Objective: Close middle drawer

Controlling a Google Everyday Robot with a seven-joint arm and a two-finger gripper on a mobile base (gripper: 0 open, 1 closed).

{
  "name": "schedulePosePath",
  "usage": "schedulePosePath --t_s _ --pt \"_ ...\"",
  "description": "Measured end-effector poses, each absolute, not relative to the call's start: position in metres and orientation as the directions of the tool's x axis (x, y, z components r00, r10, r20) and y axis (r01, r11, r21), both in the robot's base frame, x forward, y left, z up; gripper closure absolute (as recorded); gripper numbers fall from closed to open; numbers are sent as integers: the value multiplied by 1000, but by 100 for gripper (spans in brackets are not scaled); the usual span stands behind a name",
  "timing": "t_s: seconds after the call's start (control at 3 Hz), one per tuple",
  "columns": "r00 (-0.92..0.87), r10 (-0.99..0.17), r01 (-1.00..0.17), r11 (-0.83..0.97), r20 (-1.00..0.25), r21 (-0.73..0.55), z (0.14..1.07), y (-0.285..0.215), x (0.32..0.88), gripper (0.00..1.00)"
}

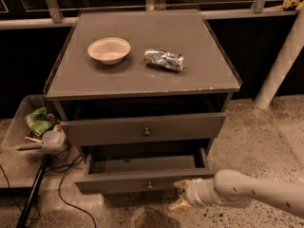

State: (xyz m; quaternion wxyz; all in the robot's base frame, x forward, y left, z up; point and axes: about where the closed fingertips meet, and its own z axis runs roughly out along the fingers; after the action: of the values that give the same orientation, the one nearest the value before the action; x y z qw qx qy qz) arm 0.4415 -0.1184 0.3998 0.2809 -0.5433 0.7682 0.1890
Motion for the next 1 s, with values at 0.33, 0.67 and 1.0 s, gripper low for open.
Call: schedulePosePath --t_s 0.33,0.67,1.0 --pt "-183 -748 -959 278 -638 -50 402 -97 478 60" --pt "-145 -761 -962 258 -633 -90 407 -95 513 84" --pt "-138 -760 -961 259 -635 -101 406 -102 524 100"
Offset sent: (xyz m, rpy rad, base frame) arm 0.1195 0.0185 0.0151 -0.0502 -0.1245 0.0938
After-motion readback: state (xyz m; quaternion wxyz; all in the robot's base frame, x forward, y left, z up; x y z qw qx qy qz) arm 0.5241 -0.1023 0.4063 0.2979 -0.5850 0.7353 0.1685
